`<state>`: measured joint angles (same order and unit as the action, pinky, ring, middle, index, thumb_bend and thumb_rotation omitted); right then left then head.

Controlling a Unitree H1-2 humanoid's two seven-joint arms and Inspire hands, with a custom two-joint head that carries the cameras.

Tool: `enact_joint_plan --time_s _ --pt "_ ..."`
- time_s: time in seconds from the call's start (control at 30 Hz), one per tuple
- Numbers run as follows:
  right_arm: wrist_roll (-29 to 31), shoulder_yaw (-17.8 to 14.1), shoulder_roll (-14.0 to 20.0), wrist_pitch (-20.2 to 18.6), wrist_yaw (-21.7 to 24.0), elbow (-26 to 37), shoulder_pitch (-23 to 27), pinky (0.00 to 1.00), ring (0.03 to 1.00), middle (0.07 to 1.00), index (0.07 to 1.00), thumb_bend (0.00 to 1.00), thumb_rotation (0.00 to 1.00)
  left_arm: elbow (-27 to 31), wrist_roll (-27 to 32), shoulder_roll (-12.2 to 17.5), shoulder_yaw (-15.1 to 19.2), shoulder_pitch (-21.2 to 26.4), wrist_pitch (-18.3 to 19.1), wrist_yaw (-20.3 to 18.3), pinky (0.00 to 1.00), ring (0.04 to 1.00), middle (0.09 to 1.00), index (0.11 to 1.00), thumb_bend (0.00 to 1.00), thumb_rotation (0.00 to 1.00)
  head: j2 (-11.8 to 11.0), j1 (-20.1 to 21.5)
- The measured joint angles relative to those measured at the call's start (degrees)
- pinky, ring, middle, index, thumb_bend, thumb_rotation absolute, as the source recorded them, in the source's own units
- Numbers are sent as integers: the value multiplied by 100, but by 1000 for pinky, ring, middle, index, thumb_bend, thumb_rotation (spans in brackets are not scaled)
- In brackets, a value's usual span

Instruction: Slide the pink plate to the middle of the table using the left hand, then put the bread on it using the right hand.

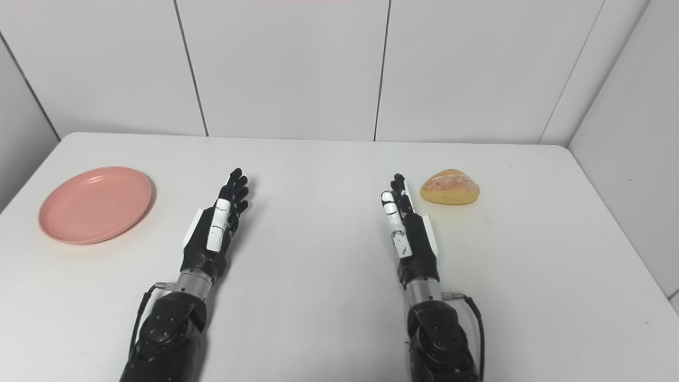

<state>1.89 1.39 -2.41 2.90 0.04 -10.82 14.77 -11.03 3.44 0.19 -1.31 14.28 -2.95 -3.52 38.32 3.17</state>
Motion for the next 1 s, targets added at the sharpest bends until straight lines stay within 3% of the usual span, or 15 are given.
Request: enact_joint_plan --time_s 1.0 --pt "-20 9 -41 3 -64 -5 3 1000 1000 1000 1000 585 922 22 66 49 15 2 -11 -33 1000 1000 1000 1000 744 1000 53 -79"
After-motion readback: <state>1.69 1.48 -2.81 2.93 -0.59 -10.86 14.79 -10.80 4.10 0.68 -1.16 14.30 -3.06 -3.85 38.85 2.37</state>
